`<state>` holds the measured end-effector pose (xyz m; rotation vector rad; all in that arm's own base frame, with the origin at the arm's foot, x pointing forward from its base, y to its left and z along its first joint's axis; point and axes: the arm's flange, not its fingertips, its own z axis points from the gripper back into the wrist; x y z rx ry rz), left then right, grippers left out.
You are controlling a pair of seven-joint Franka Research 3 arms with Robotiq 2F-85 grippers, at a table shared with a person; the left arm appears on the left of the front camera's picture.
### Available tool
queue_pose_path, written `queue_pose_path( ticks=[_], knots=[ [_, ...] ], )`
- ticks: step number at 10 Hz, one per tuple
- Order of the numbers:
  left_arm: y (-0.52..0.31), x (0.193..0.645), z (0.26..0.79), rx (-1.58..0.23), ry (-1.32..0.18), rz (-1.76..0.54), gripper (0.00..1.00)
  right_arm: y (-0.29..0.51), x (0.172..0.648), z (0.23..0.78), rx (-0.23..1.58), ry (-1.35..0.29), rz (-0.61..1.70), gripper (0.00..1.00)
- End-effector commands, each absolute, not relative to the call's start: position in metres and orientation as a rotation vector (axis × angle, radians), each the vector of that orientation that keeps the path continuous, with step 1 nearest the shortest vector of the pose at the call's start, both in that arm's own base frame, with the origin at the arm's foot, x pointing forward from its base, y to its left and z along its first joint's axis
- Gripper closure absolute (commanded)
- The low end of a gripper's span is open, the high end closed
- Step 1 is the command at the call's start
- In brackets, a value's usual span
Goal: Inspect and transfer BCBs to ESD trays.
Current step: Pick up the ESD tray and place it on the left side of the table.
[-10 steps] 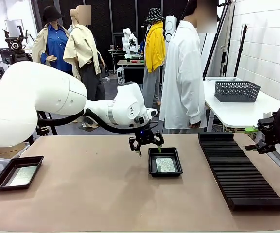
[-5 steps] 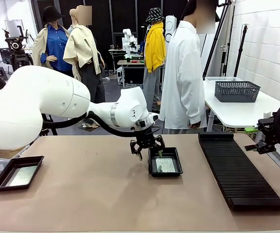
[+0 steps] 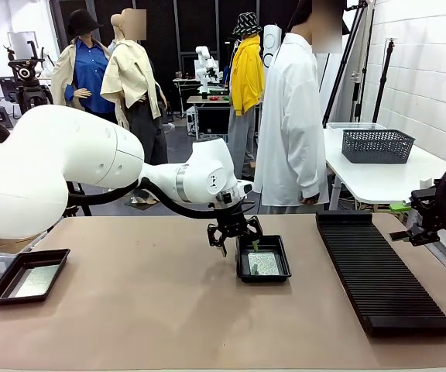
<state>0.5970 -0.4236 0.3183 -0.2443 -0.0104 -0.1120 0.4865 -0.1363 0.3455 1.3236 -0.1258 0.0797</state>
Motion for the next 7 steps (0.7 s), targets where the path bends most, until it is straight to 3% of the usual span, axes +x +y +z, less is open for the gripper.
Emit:
queue_pose_path(
  ticks=[1, 6, 7],
  knots=[
    [-0.4233, 0.597, 0.3195, -0.246, -0.015, -0.112, 0.0, -0.1361, 0.4849, 0.3459, 1.322, -0.131, 0.075, 0.0],
    [-0.4224, 0.5977, 0.319, -0.241, -0.017, -0.123, 0.0, -0.1361, 0.4849, 0.3459, 1.322, -0.131, 0.075, 0.0],
    [-0.4213, 0.5985, 0.3198, -0.235, -0.01, -0.153, 0.04, -0.1361, 0.4849, 0.3459, 1.322, -0.131, 0.075, 0.0]
  ],
)
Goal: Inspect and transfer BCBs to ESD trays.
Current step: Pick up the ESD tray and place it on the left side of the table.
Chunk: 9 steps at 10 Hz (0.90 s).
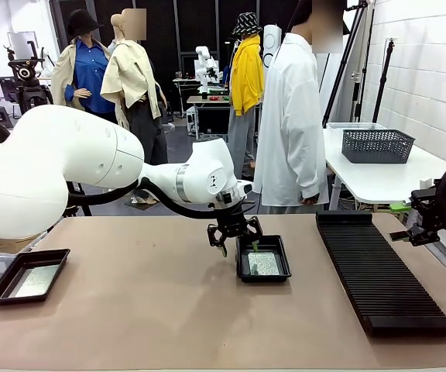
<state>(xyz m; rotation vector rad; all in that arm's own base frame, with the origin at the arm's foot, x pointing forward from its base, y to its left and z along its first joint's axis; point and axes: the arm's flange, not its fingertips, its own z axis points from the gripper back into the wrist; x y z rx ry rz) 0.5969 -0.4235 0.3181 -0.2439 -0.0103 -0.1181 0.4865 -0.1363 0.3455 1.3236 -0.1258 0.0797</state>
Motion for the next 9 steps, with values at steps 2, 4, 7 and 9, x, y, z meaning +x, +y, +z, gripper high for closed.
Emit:
queue_pose_path(
  ticks=[2, 4, 7, 9],
  knots=[
    [-0.4175, 0.5999, 0.3187, -0.225, 0.005, -0.163, 0.12, -0.1361, 0.4849, 0.3459, 1.322, -0.131, 0.075, 0.0],
    [-0.4146, 0.6012, 0.3167, -0.237, 0.008, -0.168, 0.17, -0.1361, 0.4849, 0.3459, 1.322, -0.131, 0.075, 0.0],
    [-0.4143, 0.6001, 0.3174, -0.234, -0.001, -0.184, 0.43, -0.1361, 0.4849, 0.3459, 1.322, -0.131, 0.075, 0.0],
    [-0.4163, 0.6012, 0.3153, -0.233, -0.004, -0.196, 0.77, -0.1361, 0.4849, 0.3459, 1.322, -0.131, 0.075, 0.0]
  ],
)
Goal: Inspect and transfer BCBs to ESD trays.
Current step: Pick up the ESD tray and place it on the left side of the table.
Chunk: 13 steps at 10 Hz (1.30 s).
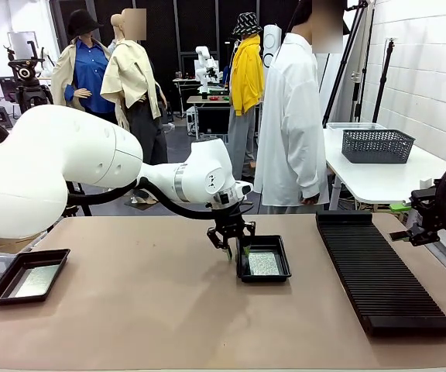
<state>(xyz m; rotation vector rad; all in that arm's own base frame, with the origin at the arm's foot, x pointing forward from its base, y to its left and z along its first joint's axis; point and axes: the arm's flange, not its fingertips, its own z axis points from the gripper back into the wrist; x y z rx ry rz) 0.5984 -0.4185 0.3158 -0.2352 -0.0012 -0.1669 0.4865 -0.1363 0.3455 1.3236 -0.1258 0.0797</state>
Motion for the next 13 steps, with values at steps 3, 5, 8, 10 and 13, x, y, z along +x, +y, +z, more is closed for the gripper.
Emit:
queue_pose_path(
  ticks=[3, 5, 8, 10, 13],
  knots=[
    [-0.4169, 0.6006, 0.3154, -0.242, -0.006, -0.202, 1.0, -0.1361, 0.4849, 0.3459, 1.322, -0.131, 0.075, 0.0],
    [-0.4167, 0.5999, 0.3156, -0.244, -0.009, -0.203, 1.0, -0.1361, 0.4849, 0.3459, 1.322, -0.131, 0.075, 0.0],
    [-0.4191, 0.5981, 0.3154, -0.236, -0.002, -0.179, 1.0, -0.1361, 0.4849, 0.3459, 1.322, -0.131, 0.075, 0.0],
    [-0.4191, 0.5981, 0.3154, -0.236, -0.002, -0.179, 1.0, -0.1361, 0.4849, 0.3459, 1.322, -0.131, 0.075, 0.0],
    [-0.4191, 0.5981, 0.3154, -0.236, -0.002, -0.179, 1.0, -0.1361, 0.4849, 0.3459, 1.322, -0.131, 0.075, 0.0]
  ],
)
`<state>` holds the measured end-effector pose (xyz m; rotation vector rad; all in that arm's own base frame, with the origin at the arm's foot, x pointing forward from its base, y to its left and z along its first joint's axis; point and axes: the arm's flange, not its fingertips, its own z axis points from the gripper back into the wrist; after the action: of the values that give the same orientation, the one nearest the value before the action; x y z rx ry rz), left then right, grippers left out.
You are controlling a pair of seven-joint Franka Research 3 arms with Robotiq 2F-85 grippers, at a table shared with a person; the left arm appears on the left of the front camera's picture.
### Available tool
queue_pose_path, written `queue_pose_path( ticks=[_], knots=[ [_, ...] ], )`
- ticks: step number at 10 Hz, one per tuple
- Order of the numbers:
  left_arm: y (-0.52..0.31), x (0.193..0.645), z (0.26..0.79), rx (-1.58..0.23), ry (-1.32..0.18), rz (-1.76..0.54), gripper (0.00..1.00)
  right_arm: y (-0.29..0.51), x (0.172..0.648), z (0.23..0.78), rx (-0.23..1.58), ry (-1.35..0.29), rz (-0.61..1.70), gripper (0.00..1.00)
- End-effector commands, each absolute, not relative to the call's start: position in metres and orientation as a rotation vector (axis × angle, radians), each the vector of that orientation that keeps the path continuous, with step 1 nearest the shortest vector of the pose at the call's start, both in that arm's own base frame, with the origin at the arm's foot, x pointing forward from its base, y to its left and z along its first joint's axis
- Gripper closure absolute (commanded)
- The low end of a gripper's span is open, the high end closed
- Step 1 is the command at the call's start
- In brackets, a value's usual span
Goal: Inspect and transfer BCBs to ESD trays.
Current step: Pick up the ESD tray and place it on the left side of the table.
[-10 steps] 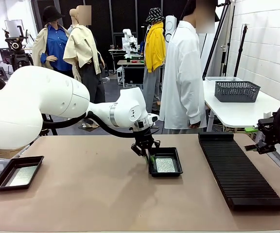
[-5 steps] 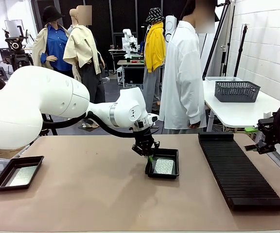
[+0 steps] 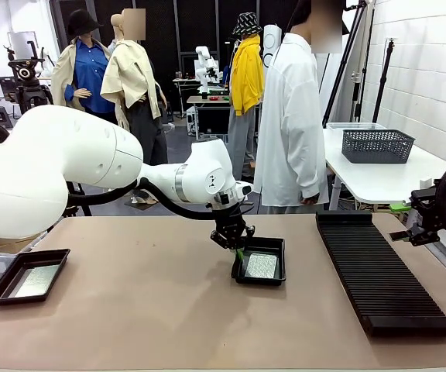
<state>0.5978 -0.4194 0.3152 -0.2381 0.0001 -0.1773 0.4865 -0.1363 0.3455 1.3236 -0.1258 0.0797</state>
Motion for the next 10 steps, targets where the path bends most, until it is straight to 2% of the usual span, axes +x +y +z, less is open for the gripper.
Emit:
queue_pose_path(
  ticks=[1, 4, 10],
  knots=[
    [-0.419, 0.598, 0.315, -0.238, 0.0, -0.177, 1.0, -0.136, 0.485, 0.346, 1.322, -0.131, 0.075, 0.0],
    [-0.39, 0.586, 0.32, -0.294, -0.001, -0.134, 1.0, -0.136, 0.485, 0.346, 1.322, -0.131, 0.075, 0.0],
    [-0.328, 0.561, 0.325, -0.28, -0.06, -0.102, 1.0, -0.136, 0.485, 0.346, 1.322, -0.131, 0.075, 0.0]
  ],
)
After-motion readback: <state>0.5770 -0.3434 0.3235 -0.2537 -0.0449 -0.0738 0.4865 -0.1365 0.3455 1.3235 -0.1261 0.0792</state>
